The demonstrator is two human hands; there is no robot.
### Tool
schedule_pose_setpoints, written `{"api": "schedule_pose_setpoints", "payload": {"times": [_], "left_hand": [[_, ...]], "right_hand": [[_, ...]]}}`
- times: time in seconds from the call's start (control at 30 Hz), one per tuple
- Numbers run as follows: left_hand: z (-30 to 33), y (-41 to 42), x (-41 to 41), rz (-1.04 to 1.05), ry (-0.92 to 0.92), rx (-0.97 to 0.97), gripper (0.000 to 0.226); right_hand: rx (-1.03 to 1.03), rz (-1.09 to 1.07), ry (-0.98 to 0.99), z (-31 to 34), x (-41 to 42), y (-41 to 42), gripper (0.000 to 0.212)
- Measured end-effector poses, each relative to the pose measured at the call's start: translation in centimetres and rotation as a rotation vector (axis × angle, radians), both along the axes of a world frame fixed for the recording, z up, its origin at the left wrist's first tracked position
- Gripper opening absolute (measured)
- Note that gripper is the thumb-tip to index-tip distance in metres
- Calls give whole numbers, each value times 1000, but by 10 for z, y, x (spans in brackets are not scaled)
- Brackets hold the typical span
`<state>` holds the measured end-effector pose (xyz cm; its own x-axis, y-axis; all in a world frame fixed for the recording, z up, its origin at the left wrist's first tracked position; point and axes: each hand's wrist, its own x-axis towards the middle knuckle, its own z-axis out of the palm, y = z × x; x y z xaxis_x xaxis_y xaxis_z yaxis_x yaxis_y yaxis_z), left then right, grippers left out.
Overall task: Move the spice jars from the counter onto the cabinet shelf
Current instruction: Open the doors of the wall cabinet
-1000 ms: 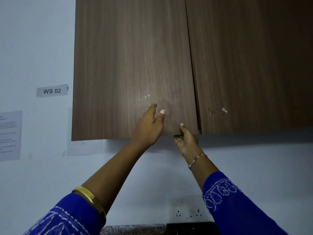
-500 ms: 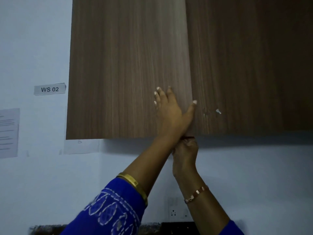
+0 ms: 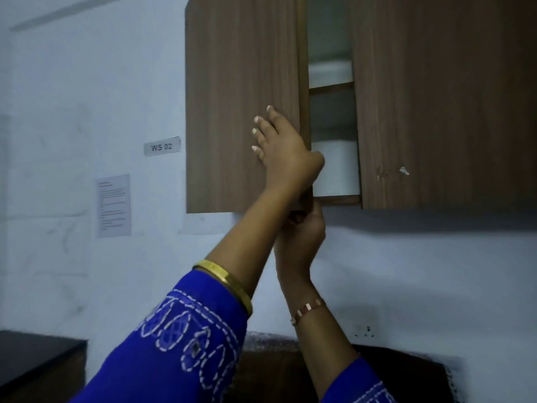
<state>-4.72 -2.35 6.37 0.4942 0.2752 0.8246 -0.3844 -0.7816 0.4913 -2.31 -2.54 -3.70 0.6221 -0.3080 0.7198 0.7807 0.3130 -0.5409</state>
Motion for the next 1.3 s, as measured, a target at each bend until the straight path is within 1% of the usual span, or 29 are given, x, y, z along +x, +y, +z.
{"api": "schedule_pose_setpoints", "payload": {"times": [0.03,0.1,0.2,0.23,0.3,0.37,0.43,0.5,0.6,0.7,0.8,0.97,1.1,1.2,1.3], "left_hand": [[1,6,-8,-2,-5,-9,94],[2,22,-23,-23,-4,-39,95],[0,45,-53,-119,8,-106,101],[-1,53,-64,-143,1,-122,98],[-3,68,-86,-199,-10,-138,87],[-3,85,-106,-239,-34,-138,77],[-4,105,-122,-239,-62,-152,72],[-5,125,-138,-246,-74,-205,65],[-5,160,-161,-266,-66,-264,49],[-5,201,-181,-264,-51,-306,39],[-5,242,-198,-252,-43,-357,33],[-9,300,-212,-225,-29,-392,28],[-12,332,-216,-217,-18,-412,26],[-12,348,-215,-232,-16,-420,22],[-12,355,-212,-217,-30,-396,25]], "right_hand": [[2,-58,-45,-3,-4,7,22],[-25,-91,-95,-7,-18,22,20],[-67,-114,-148,-4,-40,38,27],[-98,-131,-156,-4,-47,44,29],[-173,-194,-178,-2,-62,58,35],[-244,-333,-253,0,-74,73,41],[-294,-445,-335,1,-85,91,41],[-335,-482,-357,2,-96,110,40],[-380,-564,-372,4,-111,145,39],[-392,-542,-406,7,-125,187,39],[-409,-494,-453,8,-138,228,45],[-452,-578,-481,9,-146,281,62],[-501,-645,-458,8,-150,312,63],[-500,-676,-455,8,-149,326,65],[-503,-689,-451,8,-146,330,67]]}}
